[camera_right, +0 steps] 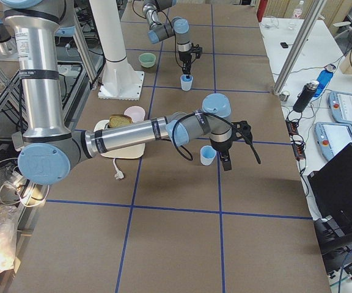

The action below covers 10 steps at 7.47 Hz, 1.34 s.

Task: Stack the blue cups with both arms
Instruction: 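Carry the light blue cup with the left gripper to the table center, then open and withdraw the left gripper while the right gripper approaches the other cup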

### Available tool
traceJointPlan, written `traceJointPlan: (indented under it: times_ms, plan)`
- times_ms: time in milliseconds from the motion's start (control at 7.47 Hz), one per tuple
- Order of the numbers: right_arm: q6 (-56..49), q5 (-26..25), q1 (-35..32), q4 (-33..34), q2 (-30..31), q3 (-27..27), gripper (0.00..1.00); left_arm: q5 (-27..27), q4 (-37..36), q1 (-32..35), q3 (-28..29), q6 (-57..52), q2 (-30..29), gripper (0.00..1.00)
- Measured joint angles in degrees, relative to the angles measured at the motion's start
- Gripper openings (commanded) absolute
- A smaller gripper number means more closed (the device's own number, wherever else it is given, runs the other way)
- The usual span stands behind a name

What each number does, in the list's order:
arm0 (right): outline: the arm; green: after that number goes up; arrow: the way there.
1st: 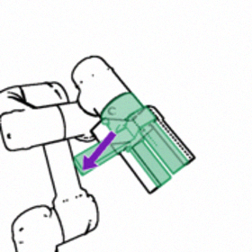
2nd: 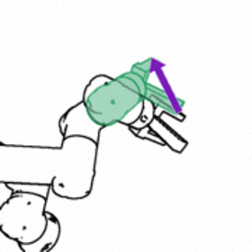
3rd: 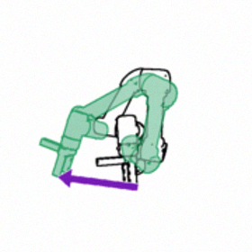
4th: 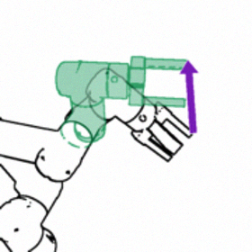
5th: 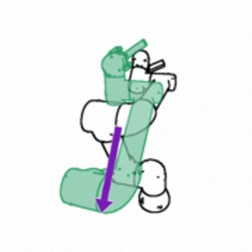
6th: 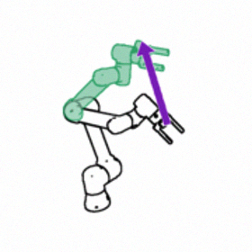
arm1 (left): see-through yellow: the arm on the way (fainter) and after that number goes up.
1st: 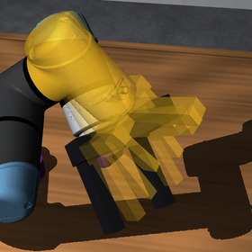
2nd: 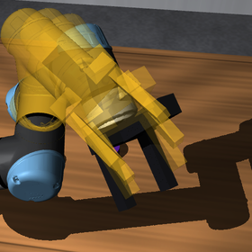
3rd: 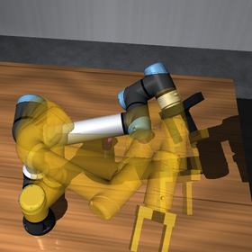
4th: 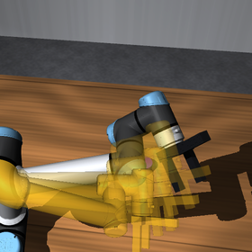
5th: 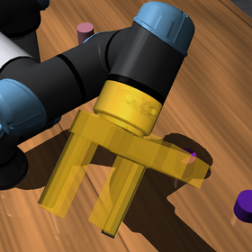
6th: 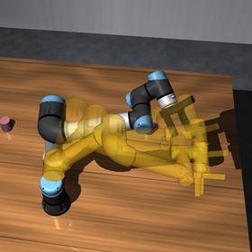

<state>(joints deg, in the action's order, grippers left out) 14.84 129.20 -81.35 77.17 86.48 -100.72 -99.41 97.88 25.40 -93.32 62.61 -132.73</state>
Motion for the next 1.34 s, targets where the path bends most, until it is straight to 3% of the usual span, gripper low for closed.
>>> traceJointPlan:
  times_ms: [134,268,669,937,1338]
  plan:
    - [0.0,0.0,0.0,0.0,0.0,0.0,1.0,0.0,-0.1,0.0,-0.7,-0.2,0.1,0.84]
    - [0.1,0.0,0.0,0.0,-0.1,0.0,1.0,0.0,-0.2,0.2,-2.0,-0.4,0.1,0.97]
    - [0.5,0.2,0.6,0.0,-0.2,-0.3,1.0,-1.1,-3.6,5.1,-9.2,-3.0,2.8,0.98]
    - [1.0,2.3,1.6,-0.1,-0.6,-0.8,1.0,-8.4,-11.2,14.3,-15.1,-13.7,7.9,0.98]
    - [8.8,4.0,6.8,-0.1,-1.1,-4.8,1.0,-20.2,-14.4,33.2,-16.8,-33.6,18.5,0.99]
